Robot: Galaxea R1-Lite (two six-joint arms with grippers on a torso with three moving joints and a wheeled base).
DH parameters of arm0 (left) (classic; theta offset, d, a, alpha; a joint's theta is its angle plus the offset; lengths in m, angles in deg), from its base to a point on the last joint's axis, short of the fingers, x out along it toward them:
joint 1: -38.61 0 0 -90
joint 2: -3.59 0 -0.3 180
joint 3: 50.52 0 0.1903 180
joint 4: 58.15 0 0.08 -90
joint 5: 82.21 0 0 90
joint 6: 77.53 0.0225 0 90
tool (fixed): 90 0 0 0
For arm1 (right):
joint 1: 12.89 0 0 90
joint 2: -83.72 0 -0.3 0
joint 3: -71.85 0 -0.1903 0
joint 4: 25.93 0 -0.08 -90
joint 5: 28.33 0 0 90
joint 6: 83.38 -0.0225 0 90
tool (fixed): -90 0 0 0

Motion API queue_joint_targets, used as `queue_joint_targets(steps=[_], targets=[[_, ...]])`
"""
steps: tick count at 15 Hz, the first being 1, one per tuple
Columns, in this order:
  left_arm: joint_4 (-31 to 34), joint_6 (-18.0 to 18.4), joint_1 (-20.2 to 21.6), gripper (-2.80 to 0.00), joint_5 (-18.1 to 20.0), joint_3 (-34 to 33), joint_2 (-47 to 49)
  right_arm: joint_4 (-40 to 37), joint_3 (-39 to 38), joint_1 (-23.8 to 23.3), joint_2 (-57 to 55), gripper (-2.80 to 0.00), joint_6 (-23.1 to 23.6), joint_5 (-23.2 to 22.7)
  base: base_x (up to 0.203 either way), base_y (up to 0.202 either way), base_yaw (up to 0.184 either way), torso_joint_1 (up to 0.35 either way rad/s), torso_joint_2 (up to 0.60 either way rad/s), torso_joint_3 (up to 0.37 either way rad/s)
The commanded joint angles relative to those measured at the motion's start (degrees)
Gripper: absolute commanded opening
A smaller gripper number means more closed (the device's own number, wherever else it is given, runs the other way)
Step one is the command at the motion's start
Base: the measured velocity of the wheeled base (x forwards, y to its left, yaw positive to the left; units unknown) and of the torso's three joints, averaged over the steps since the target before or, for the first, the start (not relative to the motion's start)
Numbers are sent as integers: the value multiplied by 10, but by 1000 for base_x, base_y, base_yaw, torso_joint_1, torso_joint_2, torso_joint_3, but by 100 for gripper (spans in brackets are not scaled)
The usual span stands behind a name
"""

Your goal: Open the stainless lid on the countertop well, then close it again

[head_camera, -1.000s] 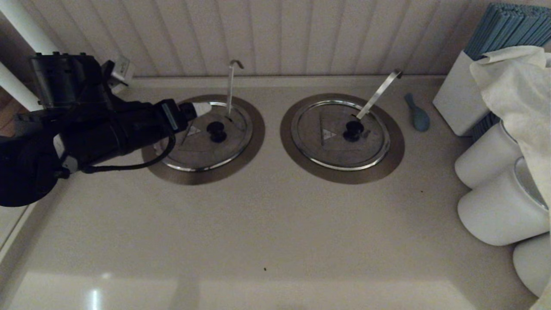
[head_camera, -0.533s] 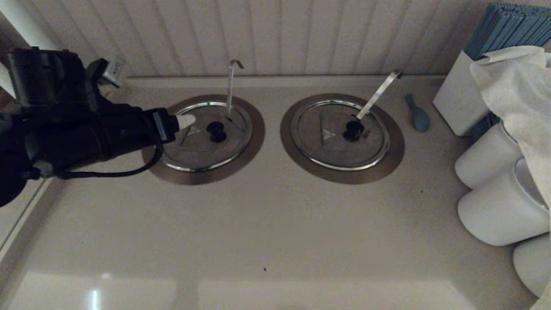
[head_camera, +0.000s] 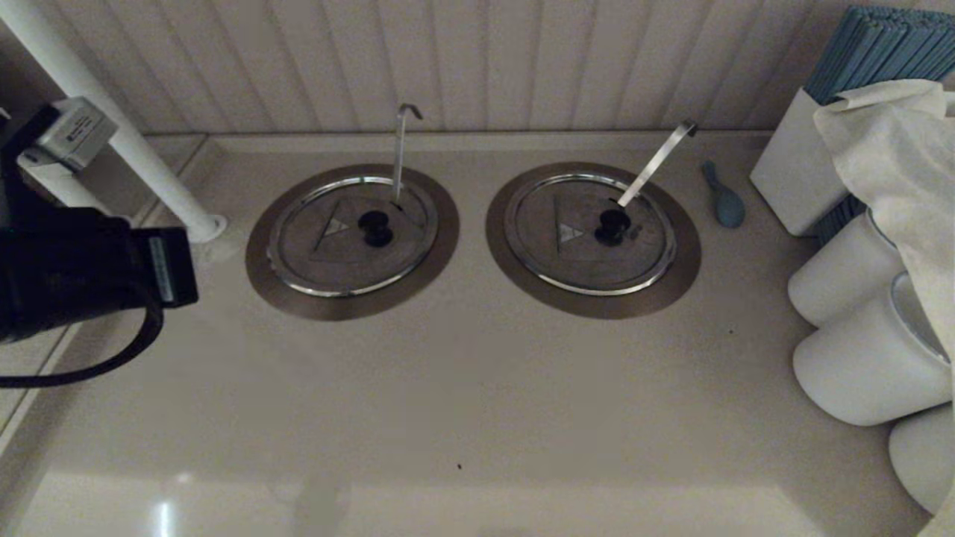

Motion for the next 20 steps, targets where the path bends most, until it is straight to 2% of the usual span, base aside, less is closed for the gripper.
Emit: queue_joint_targets(steps=[1, 4, 6, 9, 12, 13, 14, 15, 16, 18, 20], targets=[[24, 8, 1, -280, -27, -28, -70, 0, 0, 0, 0, 0, 0, 0, 0, 0, 0, 0, 0, 0], [55, 13, 0, -280, -108, -67, -152, 0, 0, 0, 0, 0, 0, 0, 0, 0, 0, 0, 0, 0], [73, 19, 2, -280, -137, -87, -228, 0, 0, 0, -1, 0, 0, 0, 0, 0, 0, 0, 0, 0], [160, 24, 32, -280, -151, -93, -346, 0, 0, 0, 0, 0, 0, 0, 0, 0, 0, 0, 0, 0], [189, 42, 104, -280, -152, -109, -430, 0, 0, 0, 0, 0, 0, 0, 0, 0, 0, 0, 0, 0], [189, 60, 115, -280, -146, -122, -459, 0, 0, 0, 0, 0, 0, 0, 0, 0, 0, 0, 0, 0], [181, 79, 118, -280, -120, -142, -493, 0, 0, 0, 0, 0, 0, 0, 0, 0, 0, 0, 0, 0], [167, 97, 121, -280, -63, -171, -527, 0, 0, 0, 0, 0, 0, 0, 0, 0, 0, 0, 0, 0], [157, 109, 123, -280, -26, -202, -556, 0, 0, 0, -1, 0, 0, 0, 0, 0, 0, 0, 0, 0], [144, 135, 135, -280, -6, -252, -606, 0, 0, 0, 0, 0, 0, 0, 0, 0, 0, 0, 0, 0], [113, 152, 140, -280, -1, -320, -642, 0, 0, 0, 0, 0, 1, 0, 0, 0, 0, 0, 0, 0]])
